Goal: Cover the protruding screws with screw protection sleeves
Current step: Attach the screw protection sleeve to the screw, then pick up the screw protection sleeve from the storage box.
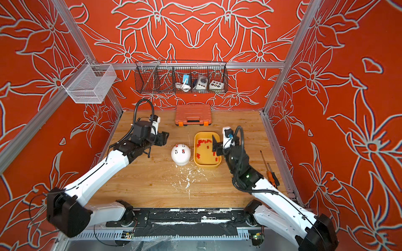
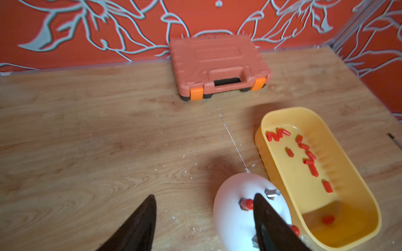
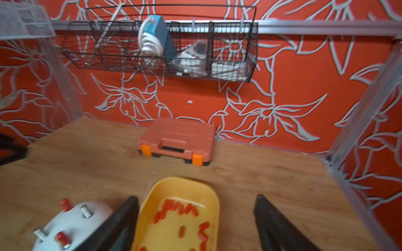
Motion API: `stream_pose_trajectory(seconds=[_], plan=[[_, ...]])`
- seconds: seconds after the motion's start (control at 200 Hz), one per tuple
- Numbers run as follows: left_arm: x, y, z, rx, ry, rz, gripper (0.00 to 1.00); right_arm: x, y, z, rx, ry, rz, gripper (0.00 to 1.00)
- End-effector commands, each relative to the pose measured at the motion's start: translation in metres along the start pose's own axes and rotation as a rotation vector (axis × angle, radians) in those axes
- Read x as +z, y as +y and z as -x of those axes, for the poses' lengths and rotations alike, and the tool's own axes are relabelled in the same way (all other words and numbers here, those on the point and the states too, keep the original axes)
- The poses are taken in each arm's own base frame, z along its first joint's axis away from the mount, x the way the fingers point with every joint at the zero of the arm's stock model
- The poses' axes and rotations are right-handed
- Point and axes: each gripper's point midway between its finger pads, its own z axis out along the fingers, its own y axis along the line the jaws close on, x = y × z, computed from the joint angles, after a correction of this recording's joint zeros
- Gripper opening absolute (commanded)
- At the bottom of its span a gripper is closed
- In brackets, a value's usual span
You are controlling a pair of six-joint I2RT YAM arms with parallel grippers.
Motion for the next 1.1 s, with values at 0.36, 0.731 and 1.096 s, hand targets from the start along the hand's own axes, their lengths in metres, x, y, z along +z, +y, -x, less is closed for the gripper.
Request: stream_pose_trajectory(seconds=[0.36, 0.731, 1.096], plan=[[-0.061, -0.055, -0.103, -0.018, -0.099, -0.345, 0.63, 0.098, 0.056, -0.148, 0.101, 0.887, 0.283, 0.34], [-0.063, -0.053, -0.145, 0.095, -0.116, -0.401, 0.63, 0.145, 0.078, -0.202, 0.231, 0.948, 0.31, 0.27], [-0.066, -0.047, -0.153, 0.104, -0.143, -0.394, 0.66, 0.167, 0.082, -0.234, 0.255, 0.971, 0.291, 0.2]])
